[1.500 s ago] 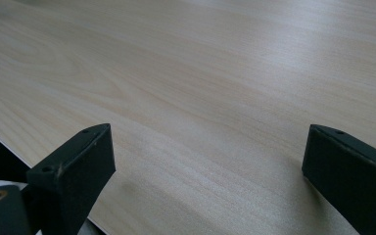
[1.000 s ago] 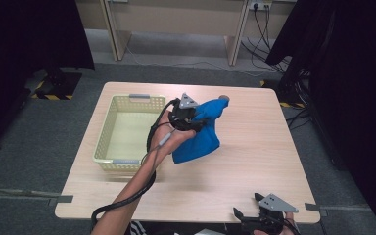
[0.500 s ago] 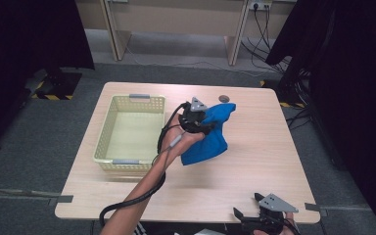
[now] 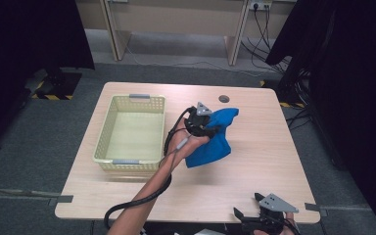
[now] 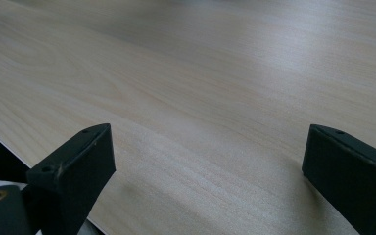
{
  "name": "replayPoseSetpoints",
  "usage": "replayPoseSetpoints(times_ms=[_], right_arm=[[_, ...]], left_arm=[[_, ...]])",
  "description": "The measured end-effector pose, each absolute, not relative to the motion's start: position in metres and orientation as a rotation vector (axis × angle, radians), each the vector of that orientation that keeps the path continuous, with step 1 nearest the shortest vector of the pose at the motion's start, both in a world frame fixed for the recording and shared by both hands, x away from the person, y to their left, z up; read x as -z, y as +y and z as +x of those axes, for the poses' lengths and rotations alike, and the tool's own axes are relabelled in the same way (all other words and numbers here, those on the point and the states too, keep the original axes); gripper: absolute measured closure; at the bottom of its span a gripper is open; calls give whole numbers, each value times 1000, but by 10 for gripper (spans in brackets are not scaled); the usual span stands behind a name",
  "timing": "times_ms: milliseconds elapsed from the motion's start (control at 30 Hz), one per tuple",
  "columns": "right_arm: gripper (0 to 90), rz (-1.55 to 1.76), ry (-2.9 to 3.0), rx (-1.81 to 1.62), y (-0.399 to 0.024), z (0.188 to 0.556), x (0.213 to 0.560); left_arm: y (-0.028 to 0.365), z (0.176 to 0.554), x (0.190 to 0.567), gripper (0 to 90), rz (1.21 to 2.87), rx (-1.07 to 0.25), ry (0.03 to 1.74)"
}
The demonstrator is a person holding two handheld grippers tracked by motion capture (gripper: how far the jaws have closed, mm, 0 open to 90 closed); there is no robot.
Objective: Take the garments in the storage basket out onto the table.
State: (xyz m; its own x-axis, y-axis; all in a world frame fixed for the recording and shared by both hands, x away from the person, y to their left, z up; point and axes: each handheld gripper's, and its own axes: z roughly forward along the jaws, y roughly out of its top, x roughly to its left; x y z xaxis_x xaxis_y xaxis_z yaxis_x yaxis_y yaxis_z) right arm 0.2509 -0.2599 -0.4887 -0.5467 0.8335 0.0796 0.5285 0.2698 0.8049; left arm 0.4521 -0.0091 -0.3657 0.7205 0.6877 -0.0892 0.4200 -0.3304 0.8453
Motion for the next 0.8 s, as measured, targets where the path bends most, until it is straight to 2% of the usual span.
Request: replayPoseSetpoints(times_ms=[800], right_arm=[[57, 1236, 2183, -1175, -260, 251, 488]], left_arm=[[-31, 460, 412, 681, 2036, -377, 866]])
